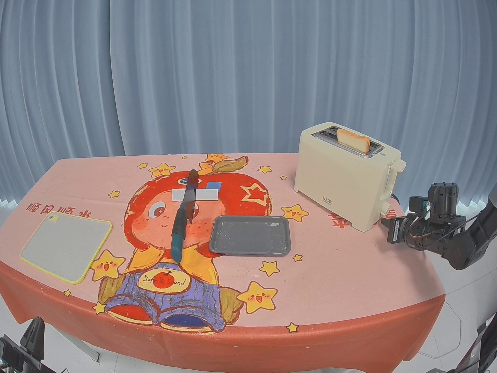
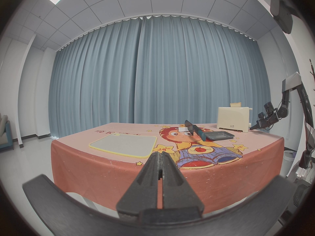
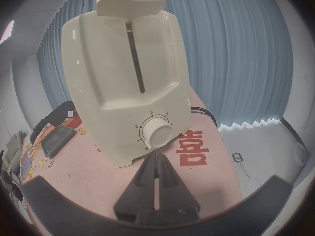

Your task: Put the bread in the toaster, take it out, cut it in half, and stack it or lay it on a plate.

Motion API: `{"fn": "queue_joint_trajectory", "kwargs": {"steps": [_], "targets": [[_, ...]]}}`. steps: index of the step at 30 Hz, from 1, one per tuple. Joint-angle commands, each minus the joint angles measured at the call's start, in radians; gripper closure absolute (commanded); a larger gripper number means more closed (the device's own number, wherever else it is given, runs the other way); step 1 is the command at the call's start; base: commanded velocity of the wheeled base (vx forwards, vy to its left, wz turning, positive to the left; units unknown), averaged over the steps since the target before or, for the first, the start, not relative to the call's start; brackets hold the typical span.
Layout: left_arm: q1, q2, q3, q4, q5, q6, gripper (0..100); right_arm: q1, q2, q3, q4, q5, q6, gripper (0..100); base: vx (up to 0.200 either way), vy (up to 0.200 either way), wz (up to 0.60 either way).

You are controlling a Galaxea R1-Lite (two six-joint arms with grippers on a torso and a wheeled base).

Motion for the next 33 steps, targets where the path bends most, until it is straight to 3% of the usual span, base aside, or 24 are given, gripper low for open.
{"fn": "queue_joint_trajectory", "kwargs": {"steps": [1, 23, 33], "targets": [[0.001, 0.001, 0.018, 0.000, 0.000, 0.000, 100, 0.004, -0.005, -0.002, -0.001, -0.001, 0.000, 100, 0.000, 0.000, 0.00], [0.001, 0.001, 0.018, 0.000, 0.000, 0.000, 100, 0.012, -0.014, 0.003, -0.004, -0.003, -0.001, 100, 0.000, 0.000, 0.00], [0.001, 0.001, 0.018, 0.000, 0.000, 0.000, 100, 0.015, -0.013, 0.024, -0.084, -0.003, -0.003, 100, 0.000, 0.000, 0.00]]}}
